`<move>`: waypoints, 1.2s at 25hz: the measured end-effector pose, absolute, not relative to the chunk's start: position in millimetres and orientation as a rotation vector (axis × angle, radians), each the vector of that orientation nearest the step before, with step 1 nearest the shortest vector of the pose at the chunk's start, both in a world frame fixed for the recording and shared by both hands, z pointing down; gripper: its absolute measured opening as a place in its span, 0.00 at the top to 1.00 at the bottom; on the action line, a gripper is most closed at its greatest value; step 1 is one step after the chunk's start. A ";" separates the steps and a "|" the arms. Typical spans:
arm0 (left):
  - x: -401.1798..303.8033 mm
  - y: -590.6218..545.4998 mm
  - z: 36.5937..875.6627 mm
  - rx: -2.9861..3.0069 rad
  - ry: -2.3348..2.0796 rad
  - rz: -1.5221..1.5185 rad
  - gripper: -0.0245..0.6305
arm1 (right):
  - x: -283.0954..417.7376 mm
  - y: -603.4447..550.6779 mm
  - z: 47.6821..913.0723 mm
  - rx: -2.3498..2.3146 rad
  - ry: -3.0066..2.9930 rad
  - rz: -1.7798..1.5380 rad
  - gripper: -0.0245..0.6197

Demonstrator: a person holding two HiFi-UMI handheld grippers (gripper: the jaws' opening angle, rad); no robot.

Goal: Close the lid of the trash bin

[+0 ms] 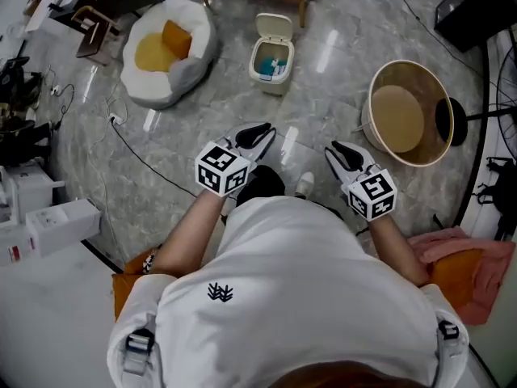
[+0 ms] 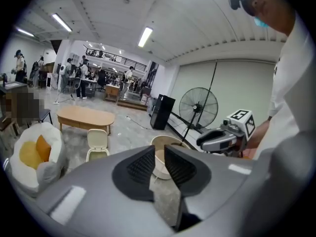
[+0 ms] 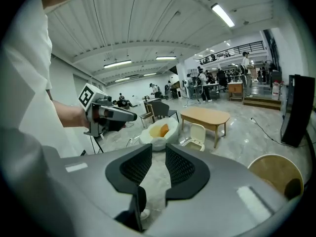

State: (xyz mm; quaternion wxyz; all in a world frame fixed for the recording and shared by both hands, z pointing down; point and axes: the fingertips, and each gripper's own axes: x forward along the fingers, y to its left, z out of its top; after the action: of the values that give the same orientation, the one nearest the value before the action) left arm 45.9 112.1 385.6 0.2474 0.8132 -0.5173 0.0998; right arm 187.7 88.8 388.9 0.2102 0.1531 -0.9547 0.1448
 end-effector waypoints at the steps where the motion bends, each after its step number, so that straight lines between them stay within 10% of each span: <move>1: 37.9 95.7 387.0 2.208 -1.421 0.282 0.83 | 184.8 79.4 389.2 0.432 -2.651 0.409 0.86; 30: -247.9 -418.8 669.6 1.887 -1.253 0.760 0.81 | 111.6 -161.0 453.3 1.147 -2.191 0.790 0.87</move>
State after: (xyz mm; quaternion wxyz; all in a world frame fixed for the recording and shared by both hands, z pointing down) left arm -247.9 -418.8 669.6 0.3672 0.7346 -0.4878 0.2959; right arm 111.6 -161.0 453.3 0.2693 0.4255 -0.8128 0.2929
